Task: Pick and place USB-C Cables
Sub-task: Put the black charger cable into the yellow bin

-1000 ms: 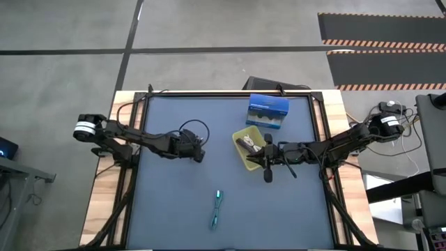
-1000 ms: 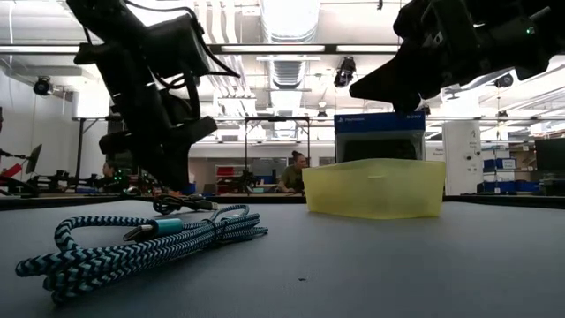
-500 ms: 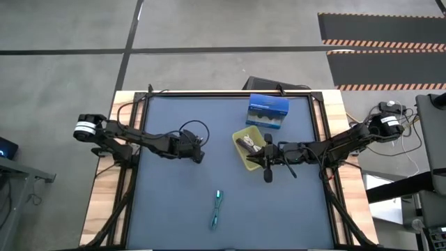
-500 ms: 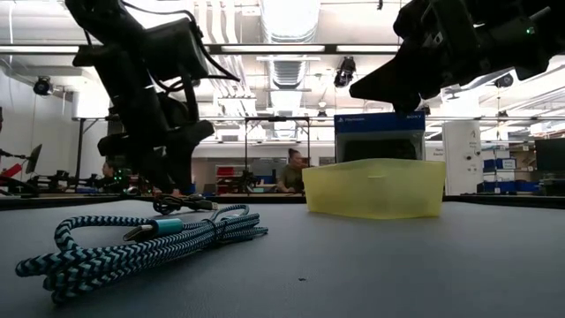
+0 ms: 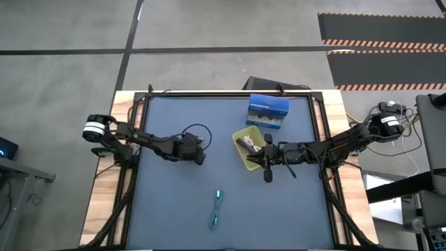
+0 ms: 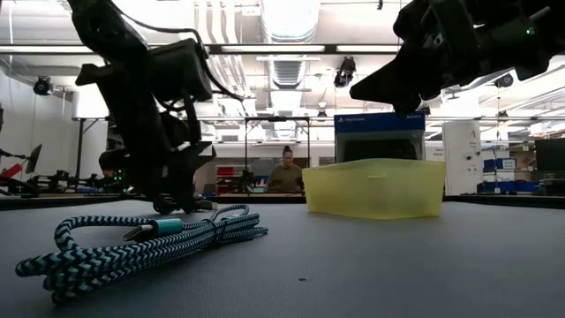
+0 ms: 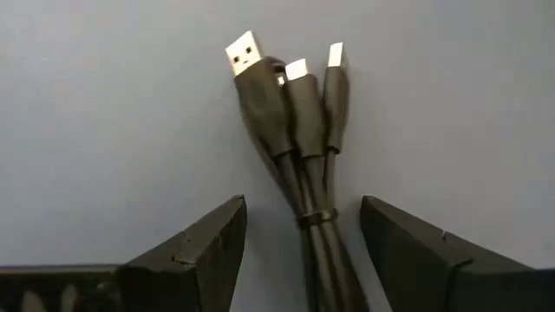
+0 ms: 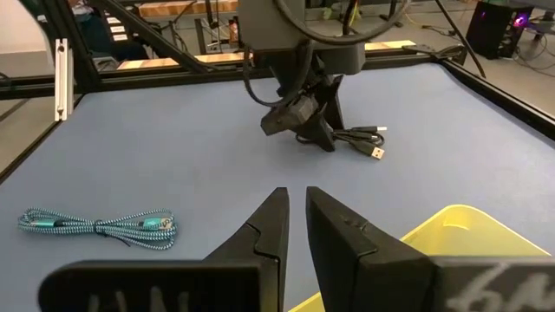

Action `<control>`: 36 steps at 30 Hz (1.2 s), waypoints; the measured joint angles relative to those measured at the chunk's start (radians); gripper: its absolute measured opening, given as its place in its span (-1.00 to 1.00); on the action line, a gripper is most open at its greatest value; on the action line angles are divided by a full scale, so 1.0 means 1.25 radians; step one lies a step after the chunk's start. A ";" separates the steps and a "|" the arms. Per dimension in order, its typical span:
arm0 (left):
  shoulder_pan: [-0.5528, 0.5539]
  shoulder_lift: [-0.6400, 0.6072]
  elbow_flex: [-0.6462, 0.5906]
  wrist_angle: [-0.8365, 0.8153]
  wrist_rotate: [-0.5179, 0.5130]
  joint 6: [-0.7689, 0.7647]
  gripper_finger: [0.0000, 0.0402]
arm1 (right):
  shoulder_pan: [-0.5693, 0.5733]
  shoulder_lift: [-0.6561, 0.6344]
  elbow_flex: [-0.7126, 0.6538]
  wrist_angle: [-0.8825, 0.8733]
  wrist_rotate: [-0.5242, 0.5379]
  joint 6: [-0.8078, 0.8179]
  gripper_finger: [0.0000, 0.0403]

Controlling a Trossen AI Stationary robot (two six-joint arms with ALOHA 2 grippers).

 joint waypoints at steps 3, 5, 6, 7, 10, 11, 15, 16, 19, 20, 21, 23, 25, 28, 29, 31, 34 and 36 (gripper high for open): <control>-0.001 0.021 0.005 -0.001 -0.006 -0.002 0.06 | 0.000 0.000 0.000 0.000 0.000 0.000 -0.83; -0.001 0.027 0.007 -0.002 -0.010 -0.002 0.05 | 0.000 0.000 0.000 0.000 0.000 0.000 -0.83; -0.001 0.026 0.007 -0.002 -0.014 -0.002 0.04 | 0.000 0.000 0.000 0.000 0.000 0.001 -0.83; -0.002 0.025 0.007 -0.002 -0.017 -0.002 0.02 | 0.000 0.000 0.000 0.000 0.000 0.002 -0.83; -0.002 0.021 0.007 0.001 -0.017 -0.002 -0.08 | 0.000 0.000 0.000 0.000 0.000 0.002 -0.83; -0.002 0.020 0.008 0.001 -0.016 -0.002 -0.13 | 0.000 0.000 0.000 0.000 0.000 0.002 -0.83; -0.001 0.019 0.009 0.002 -0.018 -0.002 -0.38 | 0.000 0.000 0.000 0.000 0.000 0.002 -0.83; -0.001 0.019 0.009 0.002 -0.019 -0.002 -0.45 | 0.000 0.000 0.000 0.000 0.000 0.002 -0.83; -0.001 0.019 0.009 0.002 -0.022 -0.002 -0.67 | 0.000 0.000 0.000 0.000 0.000 0.005 -0.83; -0.001 0.019 0.009 0.001 -0.023 -0.002 -0.75 | 0.000 0.000 0.000 0.000 0.000 0.007 -0.83; -0.001 0.019 0.009 0.001 -0.024 -0.002 -0.81 | 0.000 0.000 0.000 0.000 0.000 0.009 -0.83; -0.001 0.019 0.009 -0.001 -0.024 -0.002 -0.90 | 0.000 0.000 0.000 0.000 0.000 0.009 -0.83; -0.001 0.015 0.009 -0.003 -0.026 -0.002 -0.90 | 0.000 0.000 -0.001 0.000 0.000 0.015 -0.83; -0.001 0.004 0.007 -0.017 -0.037 0.000 -0.90 | 0.000 0.000 -0.006 -0.001 0.000 0.028 -0.83; -0.001 -0.004 0.005 -0.017 -0.039 0.003 -0.89 | 0.000 0.000 -0.008 -0.001 0.000 0.029 -0.83; -0.001 -0.019 0.005 -0.013 -0.051 0.012 -0.89 | 0.000 0.000 -0.011 -0.002 0.000 0.030 -0.83; -0.001 -0.046 0.005 -0.011 -0.065 0.035 -0.89 | 0.000 0.001 -0.012 -0.001 0.000 0.041 -0.83; -0.002 -0.068 0.005 -0.004 -0.080 0.049 -0.89 | 0.000 0.001 -0.013 -0.001 0.000 0.042 -0.83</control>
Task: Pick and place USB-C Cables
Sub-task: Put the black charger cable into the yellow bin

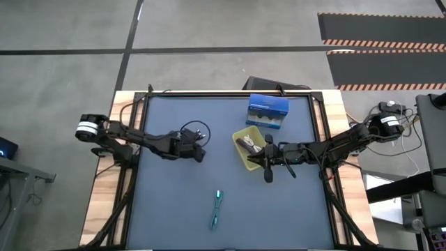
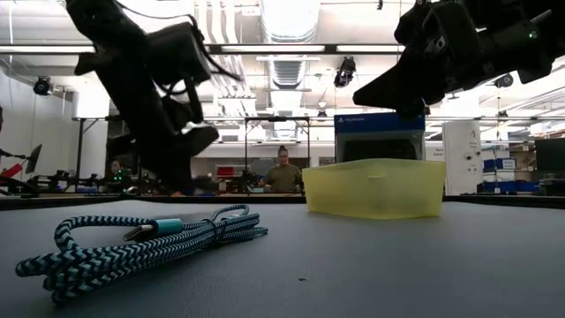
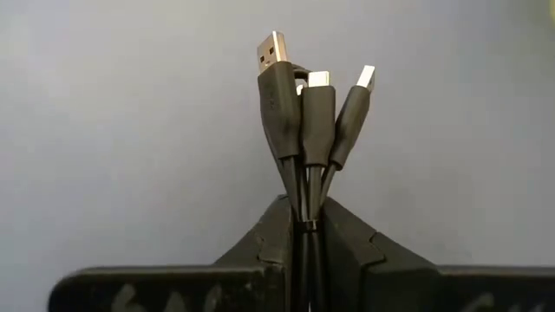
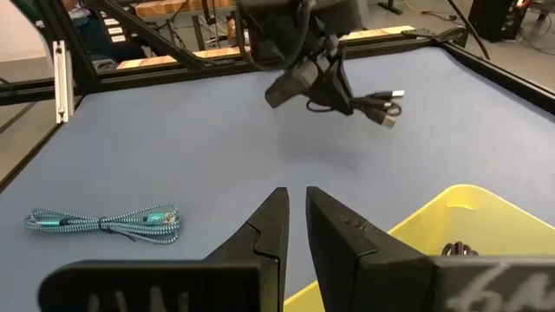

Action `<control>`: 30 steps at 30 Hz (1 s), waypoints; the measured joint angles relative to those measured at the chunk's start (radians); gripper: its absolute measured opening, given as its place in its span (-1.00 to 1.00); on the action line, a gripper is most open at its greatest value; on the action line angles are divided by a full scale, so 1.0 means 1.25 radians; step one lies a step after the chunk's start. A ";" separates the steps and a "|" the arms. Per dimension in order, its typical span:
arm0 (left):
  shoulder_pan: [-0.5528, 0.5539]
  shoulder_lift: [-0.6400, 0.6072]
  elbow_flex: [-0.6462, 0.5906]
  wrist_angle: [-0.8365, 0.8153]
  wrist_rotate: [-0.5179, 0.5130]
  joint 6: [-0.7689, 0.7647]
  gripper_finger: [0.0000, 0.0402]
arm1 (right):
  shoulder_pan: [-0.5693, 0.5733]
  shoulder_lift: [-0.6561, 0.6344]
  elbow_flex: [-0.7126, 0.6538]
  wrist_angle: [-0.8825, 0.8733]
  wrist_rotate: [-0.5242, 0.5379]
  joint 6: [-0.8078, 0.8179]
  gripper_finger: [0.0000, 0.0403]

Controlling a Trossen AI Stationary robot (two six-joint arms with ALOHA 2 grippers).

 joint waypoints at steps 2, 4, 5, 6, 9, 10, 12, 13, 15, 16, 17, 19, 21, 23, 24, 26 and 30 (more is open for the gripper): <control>0.000 -0.018 0.000 0.015 -0.012 0.028 -0.89 | 0.000 0.000 0.000 0.000 0.000 0.000 -0.83; -0.001 -0.037 -0.001 0.054 -0.017 0.070 -0.89 | 0.000 0.000 -0.001 0.001 0.000 -0.001 -0.83; -0.002 -0.046 -0.002 0.081 -0.019 0.095 -0.89 | 0.000 0.000 -0.001 0.002 0.000 -0.002 -0.83; -0.003 -0.055 -0.002 0.113 -0.020 0.120 -0.89 | 0.000 0.000 -0.001 0.002 0.000 -0.003 -0.83; -0.007 -0.069 -0.002 0.196 -0.020 0.188 -0.89 | 0.000 0.000 -0.001 0.002 0.000 -0.007 -0.83; -0.010 -0.072 -0.002 0.225 -0.020 0.215 -0.89 | 0.000 0.000 -0.001 0.002 0.000 -0.008 -0.83; -0.018 -0.076 -0.002 0.287 -0.019 0.274 -0.89 | 0.000 0.000 -0.002 0.002 -0.001 -0.021 -0.83; -0.022 -0.076 -0.002 0.322 -0.019 0.304 -0.89 | 0.000 0.000 -0.002 0.004 -0.001 -0.028 -0.83; -0.033 -0.076 -0.002 0.370 -0.019 0.355 -0.89 | 0.000 0.000 -0.005 0.007 -0.001 -0.047 -0.83; -0.037 -0.076 -0.003 0.393 -0.018 0.377 -0.89 | 0.000 -0.001 -0.006 0.008 -0.002 -0.060 -0.83; -0.043 -0.076 -0.003 0.419 -0.018 0.395 -0.89 | 0.000 -0.004 -0.010 0.008 -0.002 -0.071 -0.83; -0.051 -0.076 -0.003 0.455 -0.018 0.418 -0.89 | 0.000 -0.012 -0.021 0.029 -0.002 -0.097 -0.83; -0.059 -0.076 -0.003 0.486 -0.017 0.436 -0.89 | 0.000 -0.030 -0.039 0.046 -0.003 -0.132 -0.83; -0.062 -0.076 -0.003 0.512 -0.017 0.451 -0.89 | -0.003 -0.058 -0.058 0.066 -0.003 -0.169 -0.83; -0.063 -0.076 -0.003 0.521 -0.017 0.455 -0.89 | -0.008 -0.076 -0.066 0.067 -0.004 -0.189 -0.83; -0.063 -0.076 -0.002 0.526 -0.017 0.457 -0.89 | -0.022 -0.119 -0.077 0.068 -0.003 -0.223 -0.83; -0.063 -0.076 0.003 0.533 -0.017 0.455 -0.89 | -0.063 -0.226 -0.101 0.059 -0.033 -0.268 -0.83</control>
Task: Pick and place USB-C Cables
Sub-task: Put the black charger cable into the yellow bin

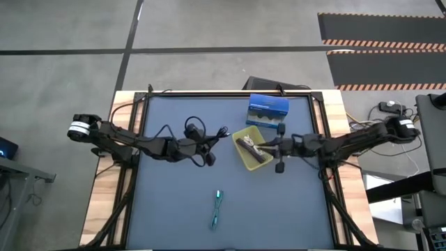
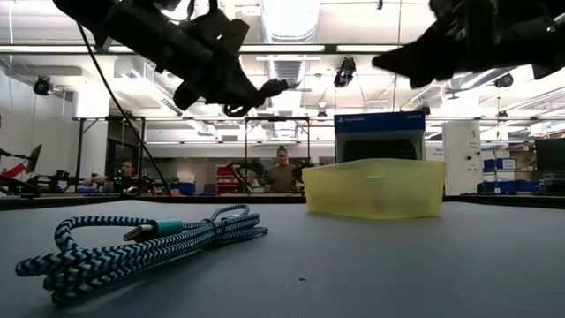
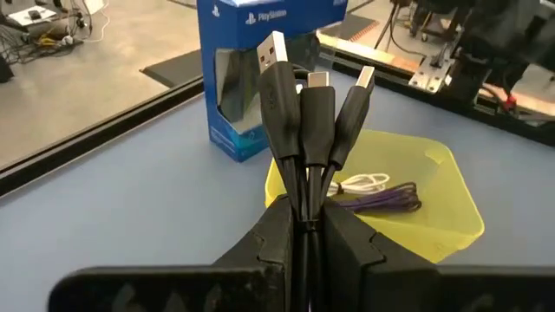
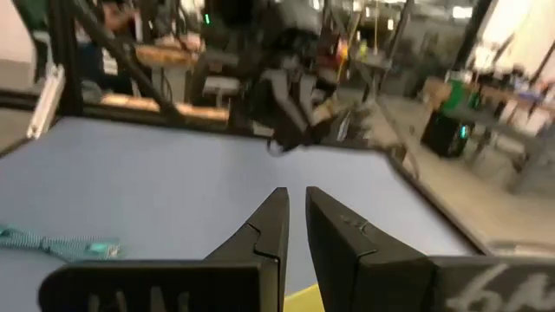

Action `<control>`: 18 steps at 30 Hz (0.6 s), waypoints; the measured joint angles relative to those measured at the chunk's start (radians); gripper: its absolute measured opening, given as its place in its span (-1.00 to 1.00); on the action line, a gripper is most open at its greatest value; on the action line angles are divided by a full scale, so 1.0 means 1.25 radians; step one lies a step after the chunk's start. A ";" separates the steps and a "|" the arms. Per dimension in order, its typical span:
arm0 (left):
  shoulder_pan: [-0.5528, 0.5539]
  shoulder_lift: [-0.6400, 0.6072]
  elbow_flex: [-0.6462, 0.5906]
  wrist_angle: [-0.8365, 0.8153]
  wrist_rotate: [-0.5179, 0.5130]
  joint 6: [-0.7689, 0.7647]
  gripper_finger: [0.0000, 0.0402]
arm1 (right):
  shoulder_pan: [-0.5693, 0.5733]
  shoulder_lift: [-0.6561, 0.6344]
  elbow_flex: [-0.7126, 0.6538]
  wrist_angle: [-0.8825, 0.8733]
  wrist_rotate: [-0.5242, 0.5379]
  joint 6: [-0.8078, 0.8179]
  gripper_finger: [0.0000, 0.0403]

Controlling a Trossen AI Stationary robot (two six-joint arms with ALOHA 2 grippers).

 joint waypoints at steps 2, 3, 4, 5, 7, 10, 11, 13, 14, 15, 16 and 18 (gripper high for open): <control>0.000 0.000 0.000 0.025 0.000 0.000 -0.89 | -0.028 -0.057 -0.015 -0.006 -0.045 -0.006 -0.83; 0.000 0.000 0.000 0.038 0.000 -0.001 -0.89 | -0.042 -0.086 -0.021 -0.008 -0.074 -0.004 -0.84; 0.000 0.000 0.000 0.049 0.000 -0.001 -0.89 | -0.056 -0.114 -0.028 -0.020 -0.099 0.001 -0.84; 0.000 -0.001 0.000 0.055 0.000 -0.001 -0.89 | -0.067 -0.138 -0.035 -0.034 -0.120 0.013 -0.84; 0.000 -0.001 0.000 0.065 0.000 -0.001 -0.89 | -0.083 -0.178 -0.050 -0.051 -0.140 0.032 -0.84; 0.000 -0.001 0.001 0.099 0.000 -0.001 -0.89 | -0.090 -0.225 -0.082 -0.064 -0.142 0.037 -0.84; 0.000 -0.001 0.000 0.112 0.000 0.000 -0.89 | -0.090 -0.236 -0.091 -0.063 -0.142 0.037 -0.84; 0.000 -0.001 -0.002 0.131 0.000 0.001 -0.89 | -0.090 -0.257 -0.109 -0.063 -0.142 0.037 -0.84; 0.000 -0.001 -0.002 0.140 0.000 0.002 -0.89 | -0.090 -0.265 -0.116 -0.063 -0.142 0.037 -0.83; 0.000 -0.001 -0.002 0.144 0.000 0.002 -0.89 | -0.090 -0.275 -0.124 -0.063 -0.142 0.037 -0.84; 0.000 -0.001 -0.002 0.145 0.000 0.002 -0.89 | -0.090 -0.284 -0.132 -0.064 -0.142 0.037 -0.83; -0.001 -0.001 -0.004 0.149 0.002 0.002 -0.89 | -0.090 -0.301 -0.144 -0.061 -0.142 0.042 -0.83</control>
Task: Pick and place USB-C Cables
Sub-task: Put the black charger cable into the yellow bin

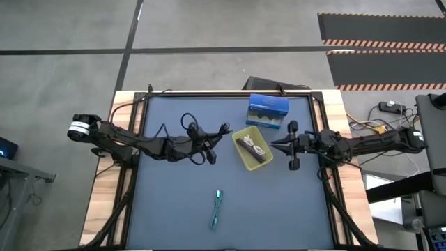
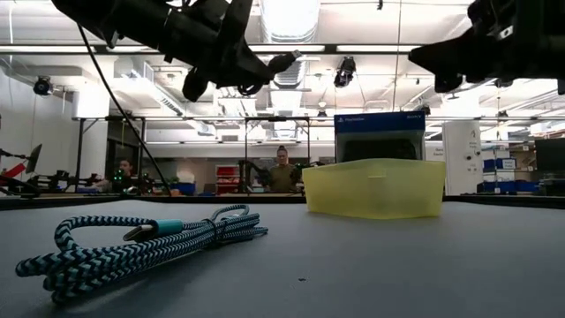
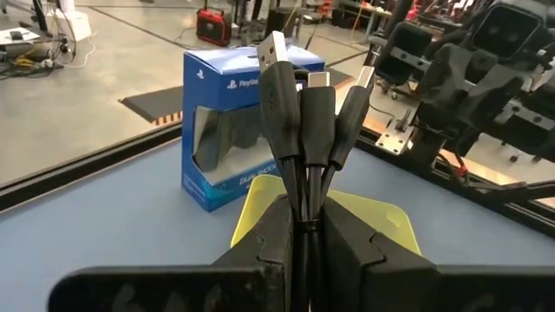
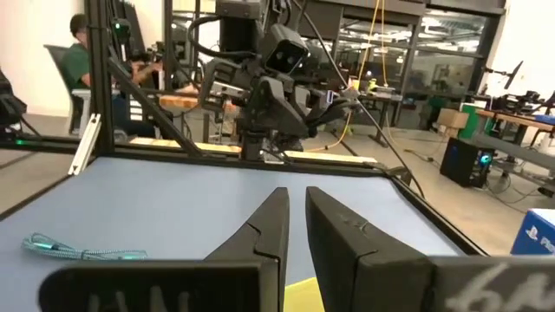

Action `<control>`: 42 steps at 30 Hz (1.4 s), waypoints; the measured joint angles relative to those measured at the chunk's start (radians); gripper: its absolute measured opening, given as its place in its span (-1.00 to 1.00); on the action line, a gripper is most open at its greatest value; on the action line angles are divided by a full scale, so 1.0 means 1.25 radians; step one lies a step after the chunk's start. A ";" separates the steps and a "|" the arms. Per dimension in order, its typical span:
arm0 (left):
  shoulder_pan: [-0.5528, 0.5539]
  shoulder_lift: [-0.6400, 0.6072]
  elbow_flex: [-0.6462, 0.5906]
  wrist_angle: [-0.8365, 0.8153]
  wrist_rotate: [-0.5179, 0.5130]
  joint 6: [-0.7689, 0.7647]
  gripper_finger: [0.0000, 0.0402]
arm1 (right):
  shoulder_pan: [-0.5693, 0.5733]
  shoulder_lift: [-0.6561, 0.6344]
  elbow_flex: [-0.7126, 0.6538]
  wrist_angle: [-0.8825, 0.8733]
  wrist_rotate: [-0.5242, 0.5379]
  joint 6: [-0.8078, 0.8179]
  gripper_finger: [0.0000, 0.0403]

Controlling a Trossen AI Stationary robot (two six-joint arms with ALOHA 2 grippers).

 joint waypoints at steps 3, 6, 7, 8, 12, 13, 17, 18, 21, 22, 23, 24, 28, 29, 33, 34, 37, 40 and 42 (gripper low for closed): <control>0.000 0.000 0.000 0.007 0.002 0.001 -0.89 | 0.000 -0.023 -0.021 0.002 0.000 0.012 -0.83; 0.000 0.000 0.000 0.016 0.003 0.015 -0.89 | 0.000 -0.042 -0.049 0.016 0.005 0.019 -0.83; 0.000 0.000 0.000 0.025 0.007 0.020 -0.89 | 0.000 -0.045 -0.057 0.027 0.006 0.024 -0.83; 0.000 0.000 0.000 0.034 0.014 0.023 -0.89 | 0.000 -0.050 -0.063 0.029 0.006 0.030 -0.83; 0.000 0.000 0.002 0.047 0.089 0.056 -0.89 | 0.000 -0.056 -0.066 0.032 0.007 0.059 -0.83; 0.000 0.000 0.002 0.071 0.125 0.076 -0.89 | 0.000 -0.056 -0.066 0.033 0.007 0.067 -0.83; -0.001 0.000 0.000 0.170 0.248 0.132 -0.89 | 0.000 -0.056 -0.066 0.041 0.007 0.115 -0.83; -0.002 0.001 0.000 0.189 0.270 0.147 -0.89 | 0.000 -0.056 -0.066 0.045 0.007 0.128 -0.83; -0.006 0.007 0.000 0.270 0.310 0.197 -0.89 | 0.002 -0.053 -0.067 0.062 0.007 0.157 -0.83; -0.007 0.010 -0.001 0.299 0.322 0.211 -0.89 | 0.002 -0.049 -0.067 0.077 0.007 0.158 -0.83; -0.008 0.017 -0.001 0.323 0.337 0.225 -0.89 | 0.002 -0.045 -0.067 0.092 0.007 0.157 -0.83; -0.009 0.022 -0.001 0.343 0.350 0.233 -0.89 | 0.002 -0.040 -0.067 0.109 0.007 0.153 -0.83; -0.010 0.055 -0.001 0.395 0.372 0.248 -0.89 | 0.002 -0.006 -0.067 0.191 0.007 0.137 -0.83; -0.010 0.067 -0.001 0.405 0.372 0.248 -0.89 | 0.002 0.005 -0.066 0.209 0.007 0.136 -0.83; -0.010 0.124 0.005 0.465 0.372 0.247 -0.89 | 0.002 0.062 -0.033 0.227 0.007 0.129 -0.83; -0.010 0.138 0.007 0.486 0.372 0.247 -0.89 | 0.002 0.080 -0.022 0.225 0.006 0.127 -0.83; -0.010 0.171 0.010 0.545 0.372 0.247 -0.89 | 0.002 0.142 0.019 0.226 0.004 0.110 -0.83; -0.009 0.189 0.010 0.583 0.372 0.247 -0.89 | 0.002 0.202 0.063 0.226 0.000 0.086 -0.83; -0.009 0.193 0.010 0.588 0.372 0.247 -0.89 | 0.002 0.238 0.090 0.229 0.000 0.074 -0.83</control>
